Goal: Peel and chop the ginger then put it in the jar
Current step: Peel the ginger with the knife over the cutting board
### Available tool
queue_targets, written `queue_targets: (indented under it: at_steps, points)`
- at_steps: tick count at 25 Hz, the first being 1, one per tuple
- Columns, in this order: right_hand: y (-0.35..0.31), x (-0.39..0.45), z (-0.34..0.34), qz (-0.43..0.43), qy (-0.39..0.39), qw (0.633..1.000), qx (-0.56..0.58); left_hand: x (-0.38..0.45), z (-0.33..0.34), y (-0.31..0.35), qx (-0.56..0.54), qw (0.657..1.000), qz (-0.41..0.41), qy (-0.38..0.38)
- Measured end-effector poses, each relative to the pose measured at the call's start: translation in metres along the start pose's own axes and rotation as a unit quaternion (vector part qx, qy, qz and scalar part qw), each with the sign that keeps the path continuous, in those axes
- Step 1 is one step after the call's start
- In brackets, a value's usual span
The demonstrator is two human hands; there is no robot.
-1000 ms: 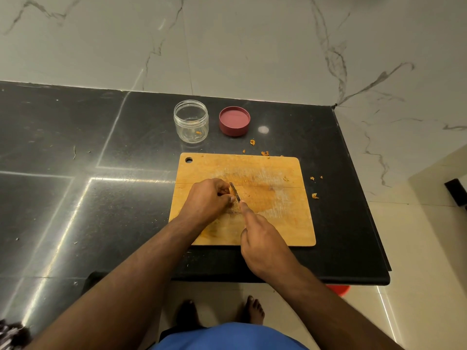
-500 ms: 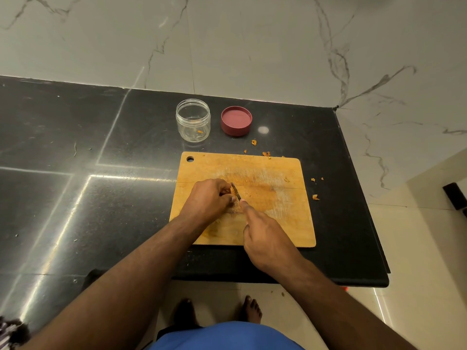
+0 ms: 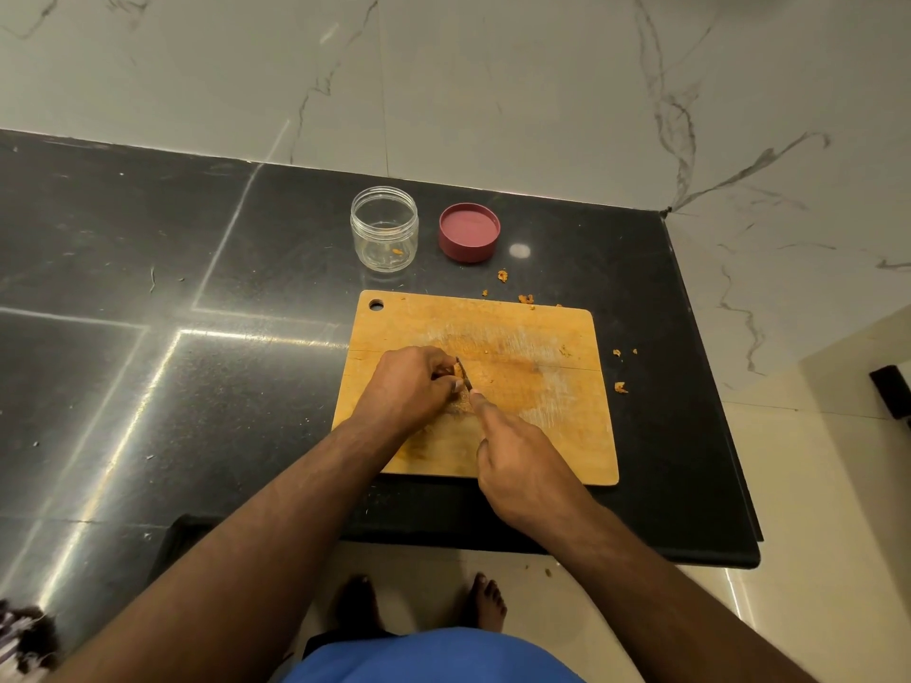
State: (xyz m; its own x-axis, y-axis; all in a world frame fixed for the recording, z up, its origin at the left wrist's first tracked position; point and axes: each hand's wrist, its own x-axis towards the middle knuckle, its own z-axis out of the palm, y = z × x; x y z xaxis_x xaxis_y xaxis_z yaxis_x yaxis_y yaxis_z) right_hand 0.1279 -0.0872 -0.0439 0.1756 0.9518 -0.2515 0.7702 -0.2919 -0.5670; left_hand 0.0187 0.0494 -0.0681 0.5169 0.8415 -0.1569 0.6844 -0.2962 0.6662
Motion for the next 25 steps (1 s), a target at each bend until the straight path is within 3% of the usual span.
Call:
queue_targets:
  at_steps: [19,25]
  points:
    - [0.000,-0.029,0.011,0.041,0.000,0.999,0.026,0.003,0.003,-0.005,0.000,1.000,-0.018,0.003]
    - [0.010,-0.053,-0.011,0.061,0.021,0.993,0.097,0.006,-0.005,-0.009,-0.049,0.998,-0.035,-0.012]
